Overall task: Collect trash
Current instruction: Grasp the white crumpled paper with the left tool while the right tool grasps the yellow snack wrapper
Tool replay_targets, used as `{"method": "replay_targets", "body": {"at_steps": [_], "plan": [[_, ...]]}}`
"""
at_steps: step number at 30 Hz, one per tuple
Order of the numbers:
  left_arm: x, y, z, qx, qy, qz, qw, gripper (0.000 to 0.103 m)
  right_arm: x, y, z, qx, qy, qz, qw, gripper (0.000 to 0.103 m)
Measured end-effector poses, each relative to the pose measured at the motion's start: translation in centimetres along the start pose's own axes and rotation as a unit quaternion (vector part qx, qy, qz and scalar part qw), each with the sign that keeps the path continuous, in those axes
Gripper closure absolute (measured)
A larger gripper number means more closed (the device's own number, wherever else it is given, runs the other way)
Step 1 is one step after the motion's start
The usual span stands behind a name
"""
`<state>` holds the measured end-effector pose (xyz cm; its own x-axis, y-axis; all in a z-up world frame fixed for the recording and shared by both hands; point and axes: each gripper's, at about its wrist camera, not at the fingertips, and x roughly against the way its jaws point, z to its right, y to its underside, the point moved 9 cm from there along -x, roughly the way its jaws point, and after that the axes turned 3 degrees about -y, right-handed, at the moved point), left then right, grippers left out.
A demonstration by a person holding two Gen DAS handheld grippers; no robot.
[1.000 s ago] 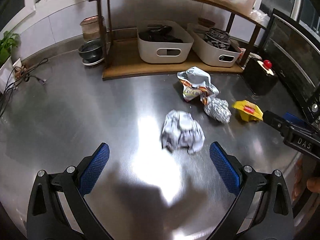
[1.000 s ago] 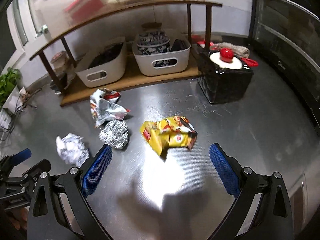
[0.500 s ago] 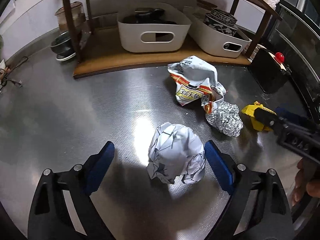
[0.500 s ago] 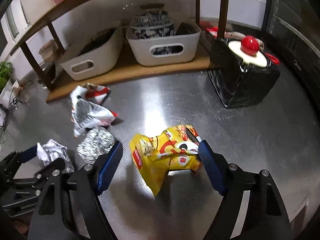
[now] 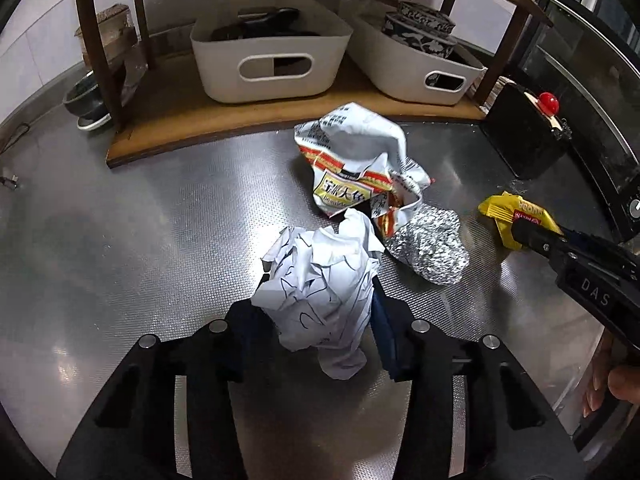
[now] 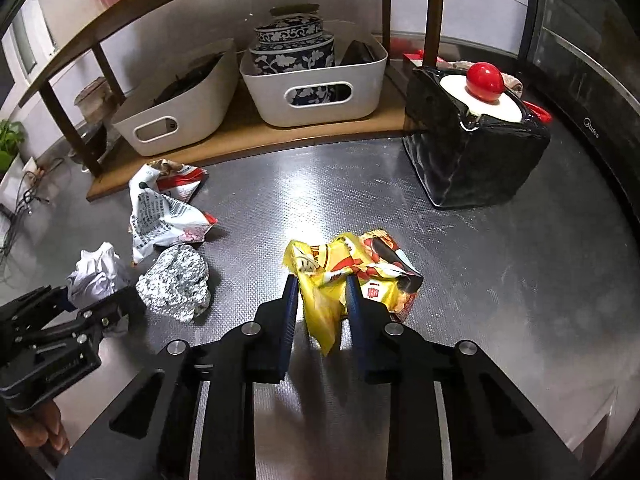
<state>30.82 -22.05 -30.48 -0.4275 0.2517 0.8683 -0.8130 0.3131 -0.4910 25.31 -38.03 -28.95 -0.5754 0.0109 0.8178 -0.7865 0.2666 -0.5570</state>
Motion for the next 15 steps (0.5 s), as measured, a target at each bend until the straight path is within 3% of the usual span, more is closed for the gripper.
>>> {"method": "replay_targets", "body": {"at_steps": [7, 15], "plan": [[3.3, 0.2, -0.1, -0.016, -0.014, 0.024, 0.9995, 0.062, 2.9, 0.0, -0.6, -0.007, -0.021, 0.020, 1.000, 0.080], [9.2, 2.1, -2.1, -0.011, -0.027, 0.052, 0.9982, 0.061, 7.9, 1.3, -4.0, 0.012, -0.044, 0.043, 0.998, 0.080]]}}
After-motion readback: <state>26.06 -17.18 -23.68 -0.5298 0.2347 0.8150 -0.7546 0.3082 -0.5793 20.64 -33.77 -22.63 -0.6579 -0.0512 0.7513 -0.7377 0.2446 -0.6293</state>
